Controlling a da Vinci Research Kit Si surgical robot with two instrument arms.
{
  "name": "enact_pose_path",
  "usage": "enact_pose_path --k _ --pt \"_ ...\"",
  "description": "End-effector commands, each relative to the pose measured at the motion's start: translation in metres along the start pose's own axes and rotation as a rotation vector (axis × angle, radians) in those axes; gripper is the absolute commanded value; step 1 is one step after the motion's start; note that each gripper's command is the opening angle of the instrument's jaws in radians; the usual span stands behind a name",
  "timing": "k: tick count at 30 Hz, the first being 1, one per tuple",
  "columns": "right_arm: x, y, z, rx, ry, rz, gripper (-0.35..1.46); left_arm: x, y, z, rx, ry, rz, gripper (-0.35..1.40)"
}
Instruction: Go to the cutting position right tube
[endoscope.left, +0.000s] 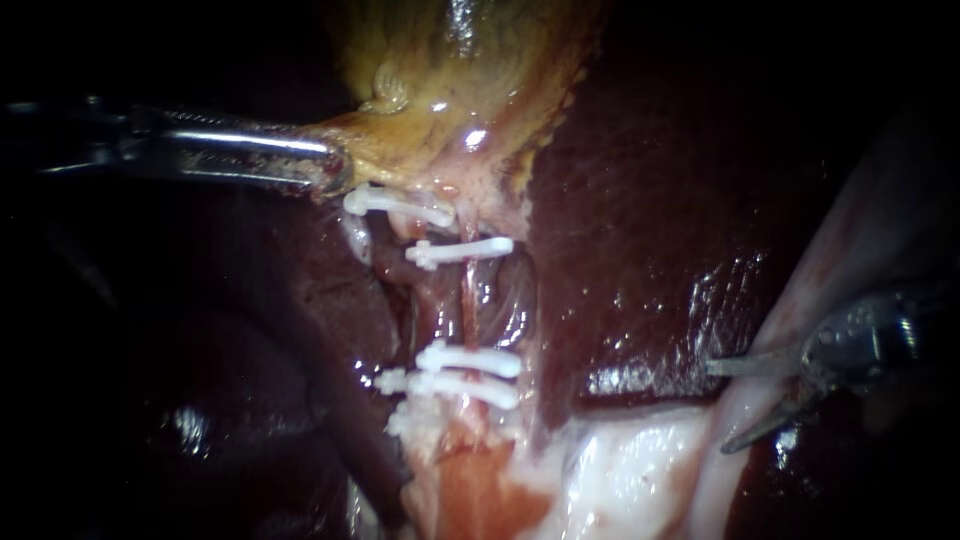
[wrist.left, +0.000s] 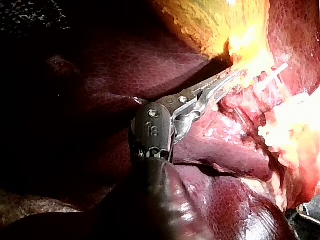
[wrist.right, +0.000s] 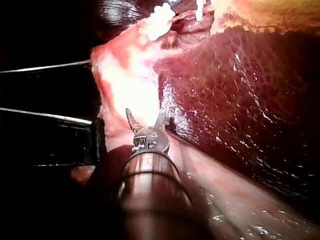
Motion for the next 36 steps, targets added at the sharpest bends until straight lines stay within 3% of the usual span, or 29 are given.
enact_pose_path --k 1,9,19,28,31,36 --pt "0.0000 0.0000 0.0000 0.000 0.000 0.000 1.45 0.0000 0.0000 -0.0001 0.001 0.000 0.000 -0.35" --pt "0.0000 0.0000 0.0000 0.000 0.000 0.000 1.45 0.0011 0.0000 -0.0018 -0.012 -0.004 -0.006 -0.35" --pt "0.0000 0.0000 0.0000 -0.001 0.000 0.000 1.45 0.0044 0.0005 -0.0068 0.021 0.019 -0.017 -0.35" --pt "0.0001 0.0001 -0.0001 0.000 0.000 0.002 1.45 0.0049 0.0004 -0.0076 0.028 0.025 -0.011 -0.35" --pt "0.0014 0.0006 -0.0008 -0.011 0.005 0.013 1.43 0.0049 0.0004 -0.0076 0.028 0.025 -0.011 -0.35" --pt "0.0050 0.0021 -0.0028 0.000 0.017 0.047 1.43 0.0049 0.0004 -0.0076 0.029 0.026 -0.011 -0.35"
